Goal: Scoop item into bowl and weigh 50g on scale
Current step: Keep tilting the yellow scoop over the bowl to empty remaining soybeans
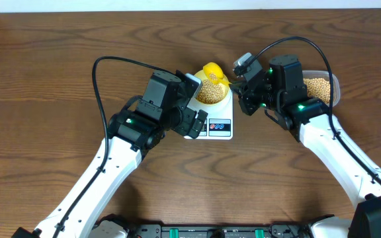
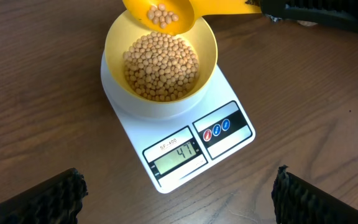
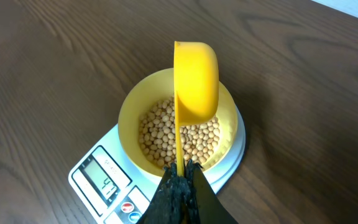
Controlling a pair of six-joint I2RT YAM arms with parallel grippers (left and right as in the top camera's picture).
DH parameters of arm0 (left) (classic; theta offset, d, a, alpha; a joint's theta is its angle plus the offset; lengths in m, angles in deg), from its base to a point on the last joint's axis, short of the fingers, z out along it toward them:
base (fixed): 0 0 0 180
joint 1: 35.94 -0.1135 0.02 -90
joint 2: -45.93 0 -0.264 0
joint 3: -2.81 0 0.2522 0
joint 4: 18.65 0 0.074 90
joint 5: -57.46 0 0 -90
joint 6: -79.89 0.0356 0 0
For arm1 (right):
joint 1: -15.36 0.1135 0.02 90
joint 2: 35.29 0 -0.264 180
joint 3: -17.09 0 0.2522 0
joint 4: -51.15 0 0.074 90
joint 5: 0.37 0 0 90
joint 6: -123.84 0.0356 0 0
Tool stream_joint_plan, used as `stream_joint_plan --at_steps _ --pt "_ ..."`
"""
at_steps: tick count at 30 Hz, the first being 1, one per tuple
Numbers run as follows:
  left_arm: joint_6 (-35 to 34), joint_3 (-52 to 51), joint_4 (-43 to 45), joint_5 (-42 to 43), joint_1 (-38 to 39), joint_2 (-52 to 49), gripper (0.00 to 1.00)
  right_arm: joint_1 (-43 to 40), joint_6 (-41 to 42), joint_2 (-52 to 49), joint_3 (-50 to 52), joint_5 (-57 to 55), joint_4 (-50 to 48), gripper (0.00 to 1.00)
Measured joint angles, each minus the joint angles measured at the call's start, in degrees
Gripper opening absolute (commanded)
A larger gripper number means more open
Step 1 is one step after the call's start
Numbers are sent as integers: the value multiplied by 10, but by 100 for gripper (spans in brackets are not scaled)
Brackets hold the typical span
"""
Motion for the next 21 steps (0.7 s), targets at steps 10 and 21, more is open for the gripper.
stream_joint_plan --at_steps 10,21 --pt "0 0 0 0 0 0 98 0 0 0 0 0 0 1" --pt "0 0 0 0 0 0 98 0 -38 0 0 -1 2 1"
